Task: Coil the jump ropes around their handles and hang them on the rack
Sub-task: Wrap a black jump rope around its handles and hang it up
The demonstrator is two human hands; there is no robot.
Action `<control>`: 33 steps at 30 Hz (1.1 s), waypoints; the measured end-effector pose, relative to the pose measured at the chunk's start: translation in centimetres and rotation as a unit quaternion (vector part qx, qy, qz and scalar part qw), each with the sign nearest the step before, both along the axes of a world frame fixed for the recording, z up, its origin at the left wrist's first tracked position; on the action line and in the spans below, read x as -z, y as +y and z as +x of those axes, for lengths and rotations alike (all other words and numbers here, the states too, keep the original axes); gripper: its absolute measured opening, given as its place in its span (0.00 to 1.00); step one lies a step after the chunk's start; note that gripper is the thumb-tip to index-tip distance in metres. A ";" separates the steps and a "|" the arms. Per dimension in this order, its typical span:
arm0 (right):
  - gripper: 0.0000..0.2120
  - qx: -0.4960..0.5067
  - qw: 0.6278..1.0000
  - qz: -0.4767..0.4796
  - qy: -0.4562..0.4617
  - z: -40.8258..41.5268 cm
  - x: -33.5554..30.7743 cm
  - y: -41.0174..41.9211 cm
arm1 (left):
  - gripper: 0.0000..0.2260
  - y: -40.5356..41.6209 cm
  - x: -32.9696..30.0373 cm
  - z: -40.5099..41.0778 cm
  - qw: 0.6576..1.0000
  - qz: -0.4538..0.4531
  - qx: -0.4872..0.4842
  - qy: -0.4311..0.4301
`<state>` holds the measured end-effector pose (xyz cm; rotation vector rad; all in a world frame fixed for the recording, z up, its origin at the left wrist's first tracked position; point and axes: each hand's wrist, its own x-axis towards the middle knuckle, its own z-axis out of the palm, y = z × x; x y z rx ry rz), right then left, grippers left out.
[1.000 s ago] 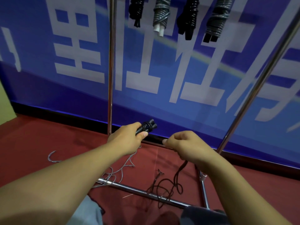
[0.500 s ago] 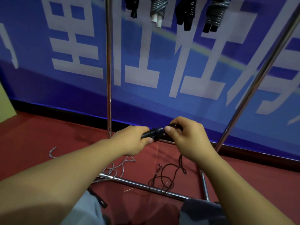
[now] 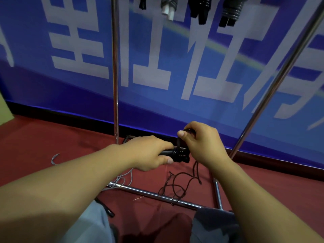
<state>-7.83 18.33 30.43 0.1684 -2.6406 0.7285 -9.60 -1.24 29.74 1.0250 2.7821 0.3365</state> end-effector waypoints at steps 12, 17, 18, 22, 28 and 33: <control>0.11 -0.005 0.977 -0.190 -0.096 -1.0 -0.2 1.1 | 0.11 0.0 -2.1 2.0 0.993 -0.016 0.034 0.113; 0.13 -0.030 0.952 -0.268 -0.145 -1.1 -0.4 1.3 | 0.11 -0.1 -2.0 2.3 0.990 0.007 0.046 0.136; 0.14 -0.038 0.946 -0.280 -0.157 -1.1 -0.4 1.3 | 0.11 -0.1 -2.0 2.3 0.989 0.027 0.045 0.139; 0.21 -0.079 0.911 -0.320 -0.248 -1.0 -0.7 1.0 | 0.14 -0.4 -1.7 2.1 0.985 0.134 0.029 0.105; 0.10 -0.113 0.912 -0.286 -0.270 -0.8 -0.3 0.9 | 0.13 0.0 -1.5 1.9 0.964 0.259 -0.004 0.051; 0.06 -0.109 0.905 -0.294 -0.287 -1.1 -0.5 0.0 | 0.12 0.1 -1.4 1.5 0.936 0.350 -0.026 0.035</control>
